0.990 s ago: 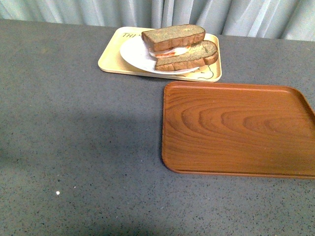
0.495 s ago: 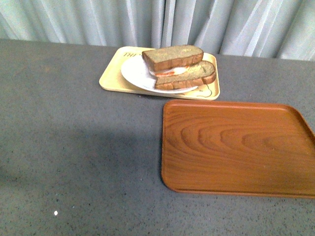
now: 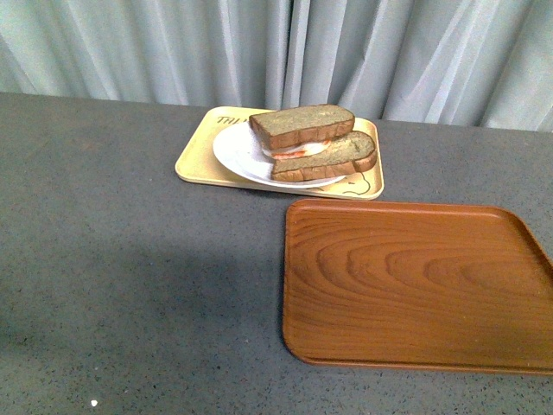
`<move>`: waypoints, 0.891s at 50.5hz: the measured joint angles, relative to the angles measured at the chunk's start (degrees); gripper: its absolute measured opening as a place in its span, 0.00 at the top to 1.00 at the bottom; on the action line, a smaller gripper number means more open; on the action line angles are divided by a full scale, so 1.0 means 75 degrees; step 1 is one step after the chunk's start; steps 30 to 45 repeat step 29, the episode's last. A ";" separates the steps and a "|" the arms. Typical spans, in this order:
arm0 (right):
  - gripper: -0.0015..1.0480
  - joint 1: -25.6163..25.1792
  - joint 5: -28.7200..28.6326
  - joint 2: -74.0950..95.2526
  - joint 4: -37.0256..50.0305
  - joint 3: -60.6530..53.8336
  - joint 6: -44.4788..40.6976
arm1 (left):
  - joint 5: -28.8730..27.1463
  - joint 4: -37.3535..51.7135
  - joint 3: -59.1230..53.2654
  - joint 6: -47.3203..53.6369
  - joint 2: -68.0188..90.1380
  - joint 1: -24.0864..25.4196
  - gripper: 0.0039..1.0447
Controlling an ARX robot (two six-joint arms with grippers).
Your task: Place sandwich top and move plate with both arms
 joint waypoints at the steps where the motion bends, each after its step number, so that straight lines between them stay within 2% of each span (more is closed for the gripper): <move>1: 0.09 0.0000 0.0000 0.0000 0.0000 0.0000 0.0000 | 0.0000 0.0000 0.0000 0.0000 0.0000 0.0000 0.26; 4: 0.09 0.0000 0.0000 0.0000 0.0000 0.0000 0.0000 | 0.0000 0.0000 0.0000 0.0000 0.0000 0.0000 0.11; 6: 0.09 0.0000 0.0000 0.0000 0.0000 0.0000 0.0000 | 0.0000 0.0000 0.0000 0.0012 0.0000 0.0000 0.07; 10: 0.09 0.0000 0.0000 0.0000 0.0000 0.0000 0.0000 | 0.0000 0.0000 0.0000 0.0017 0.0000 0.0000 0.09; 45: 0.09 0.0000 0.0000 0.0000 0.0000 0.0000 0.0000 | 0.0000 0.0000 0.0000 0.0017 0.0000 0.0000 0.08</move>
